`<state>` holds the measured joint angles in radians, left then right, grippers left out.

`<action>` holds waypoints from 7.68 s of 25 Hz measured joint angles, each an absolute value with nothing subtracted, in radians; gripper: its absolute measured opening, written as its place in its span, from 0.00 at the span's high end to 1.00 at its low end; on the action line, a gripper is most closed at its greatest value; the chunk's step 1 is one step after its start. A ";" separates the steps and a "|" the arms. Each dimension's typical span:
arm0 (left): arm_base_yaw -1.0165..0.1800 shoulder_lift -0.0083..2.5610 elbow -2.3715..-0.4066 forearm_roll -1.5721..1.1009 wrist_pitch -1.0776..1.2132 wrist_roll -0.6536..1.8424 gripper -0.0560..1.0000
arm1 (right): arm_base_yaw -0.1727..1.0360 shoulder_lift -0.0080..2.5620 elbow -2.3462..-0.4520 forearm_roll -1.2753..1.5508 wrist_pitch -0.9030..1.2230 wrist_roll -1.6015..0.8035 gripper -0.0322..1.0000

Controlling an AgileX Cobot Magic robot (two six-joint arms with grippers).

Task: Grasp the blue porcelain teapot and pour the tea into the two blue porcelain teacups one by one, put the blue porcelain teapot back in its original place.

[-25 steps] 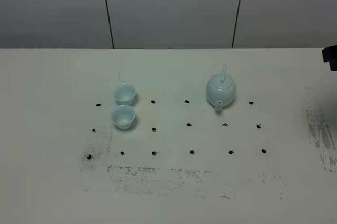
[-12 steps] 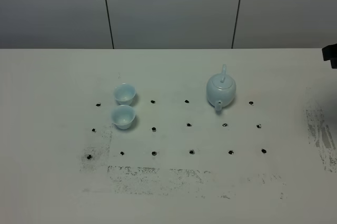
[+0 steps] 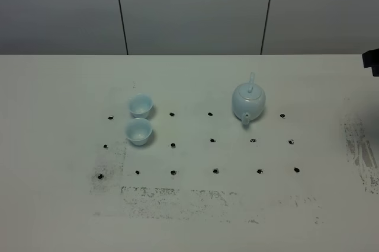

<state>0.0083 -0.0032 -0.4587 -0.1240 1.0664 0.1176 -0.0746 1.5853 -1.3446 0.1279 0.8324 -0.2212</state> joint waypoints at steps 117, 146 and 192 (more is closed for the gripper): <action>0.008 -0.003 -0.458 -0.124 1.066 0.117 0.46 | 0.263 2.313 -2.266 -0.298 1.219 -0.112 0.41; 0.008 -0.003 -0.458 -0.124 1.066 0.117 0.46 | 0.182 2.093 -1.523 -0.244 0.386 0.023 0.41; 0.008 -0.003 -0.458 -0.124 1.066 0.117 0.46 | 0.270 1.927 -1.522 0.133 0.838 -0.165 0.42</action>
